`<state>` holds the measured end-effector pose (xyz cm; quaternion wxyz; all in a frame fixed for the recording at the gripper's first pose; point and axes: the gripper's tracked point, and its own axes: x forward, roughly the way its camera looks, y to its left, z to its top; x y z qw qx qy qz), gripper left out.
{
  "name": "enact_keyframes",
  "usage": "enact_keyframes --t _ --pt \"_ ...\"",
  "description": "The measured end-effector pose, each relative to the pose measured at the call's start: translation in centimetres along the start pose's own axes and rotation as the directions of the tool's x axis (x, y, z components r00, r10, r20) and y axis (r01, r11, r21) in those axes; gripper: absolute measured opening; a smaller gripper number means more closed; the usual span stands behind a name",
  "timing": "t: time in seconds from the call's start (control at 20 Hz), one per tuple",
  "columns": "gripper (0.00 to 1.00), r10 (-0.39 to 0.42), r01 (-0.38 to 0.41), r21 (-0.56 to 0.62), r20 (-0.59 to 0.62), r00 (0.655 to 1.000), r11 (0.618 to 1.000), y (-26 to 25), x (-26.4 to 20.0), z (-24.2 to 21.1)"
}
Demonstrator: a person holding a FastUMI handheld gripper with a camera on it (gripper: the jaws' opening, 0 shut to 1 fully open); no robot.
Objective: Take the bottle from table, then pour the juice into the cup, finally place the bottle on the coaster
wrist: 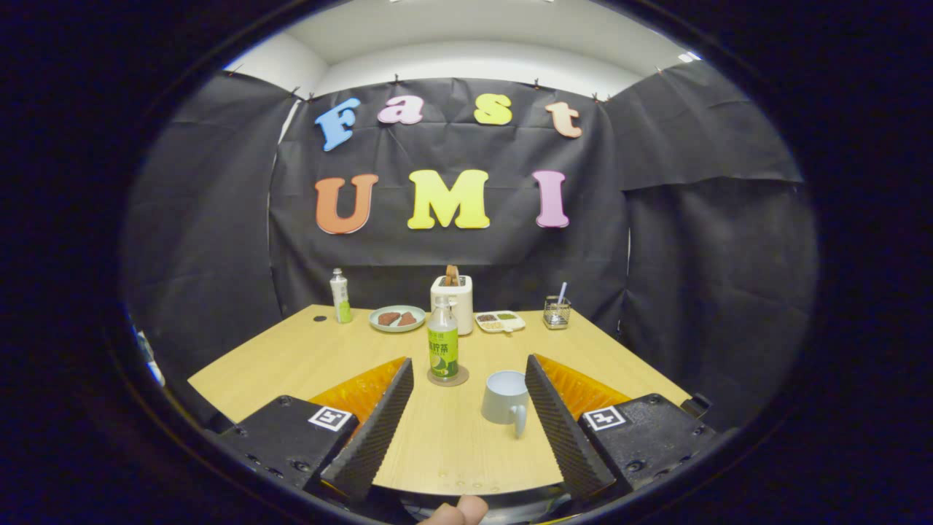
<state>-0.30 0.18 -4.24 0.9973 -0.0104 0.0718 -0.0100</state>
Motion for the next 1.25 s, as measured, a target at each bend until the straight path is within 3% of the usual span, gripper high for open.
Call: enact_keyframes --t 0.1,0.35,0.5,0.8,1.25 --pt "1.0 0.002 -0.001 -0.034 0.026 1.0 0.999 -0.5 -1.0 0.4" --pt "1.0 0.079 -0.081 0.055 0.024 0.997 0.995 -0.3 -1.8 0.1" --pt "1.0 0.024 -0.027 0.034 0.08 0.997 0.999 -1.2 -2.4 1.3" --pt "1.0 0.036 -0.039 0.029 0.084 0.996 0.999 0.4 -3.2 0.9" --pt "1.0 -0.016 0.01 0.05 0.108 0.994 0.999 -0.2 -3.1 0.7"
